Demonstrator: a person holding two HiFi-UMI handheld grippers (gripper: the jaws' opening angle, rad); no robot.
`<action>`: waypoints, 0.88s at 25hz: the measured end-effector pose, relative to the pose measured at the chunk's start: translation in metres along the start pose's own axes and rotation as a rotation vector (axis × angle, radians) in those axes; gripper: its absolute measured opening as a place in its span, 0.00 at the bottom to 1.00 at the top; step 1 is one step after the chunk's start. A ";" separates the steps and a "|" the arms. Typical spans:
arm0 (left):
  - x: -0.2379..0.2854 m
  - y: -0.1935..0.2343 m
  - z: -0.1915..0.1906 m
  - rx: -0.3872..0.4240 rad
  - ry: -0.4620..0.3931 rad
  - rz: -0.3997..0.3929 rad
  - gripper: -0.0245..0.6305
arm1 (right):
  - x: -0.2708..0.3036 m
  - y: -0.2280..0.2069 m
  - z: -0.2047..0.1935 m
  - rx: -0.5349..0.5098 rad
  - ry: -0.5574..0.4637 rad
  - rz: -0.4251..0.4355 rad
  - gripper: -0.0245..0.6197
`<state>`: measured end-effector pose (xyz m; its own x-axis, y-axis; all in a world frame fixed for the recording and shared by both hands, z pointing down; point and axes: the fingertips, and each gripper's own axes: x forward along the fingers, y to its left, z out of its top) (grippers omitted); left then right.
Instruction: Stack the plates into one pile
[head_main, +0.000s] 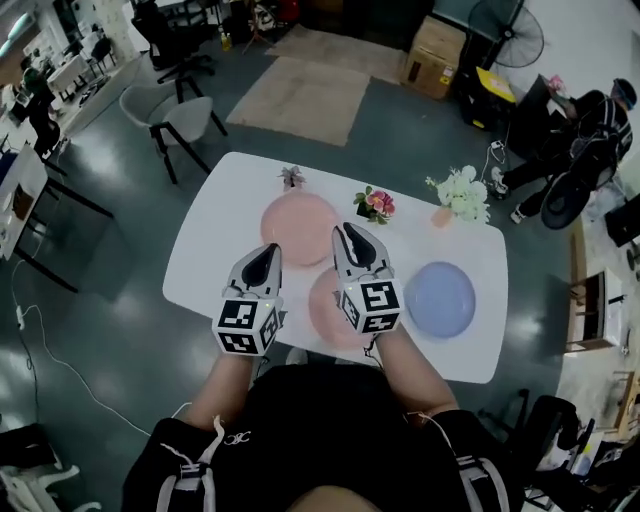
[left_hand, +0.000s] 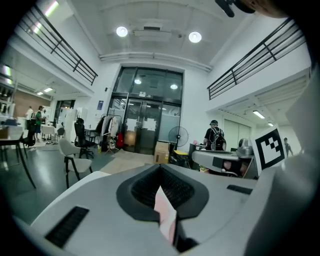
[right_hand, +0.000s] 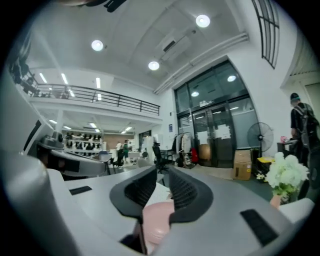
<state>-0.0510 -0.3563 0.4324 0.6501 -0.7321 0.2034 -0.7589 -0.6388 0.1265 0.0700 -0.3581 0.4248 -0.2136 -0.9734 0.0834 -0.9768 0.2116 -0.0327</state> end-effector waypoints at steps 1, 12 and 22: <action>-0.005 0.002 0.000 -0.002 -0.005 0.024 0.06 | 0.005 0.007 -0.003 -0.022 0.018 0.051 0.20; -0.058 0.044 -0.016 -0.061 -0.020 0.252 0.06 | 0.069 0.089 -0.116 -0.315 0.394 0.436 0.39; -0.091 0.081 -0.052 -0.129 0.024 0.378 0.06 | 0.112 0.099 -0.257 -0.575 0.780 0.518 0.40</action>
<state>-0.1734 -0.3287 0.4748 0.3239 -0.9034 0.2810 -0.9440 -0.2891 0.1588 -0.0542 -0.4239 0.6872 -0.3520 -0.4743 0.8069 -0.5835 0.7853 0.2071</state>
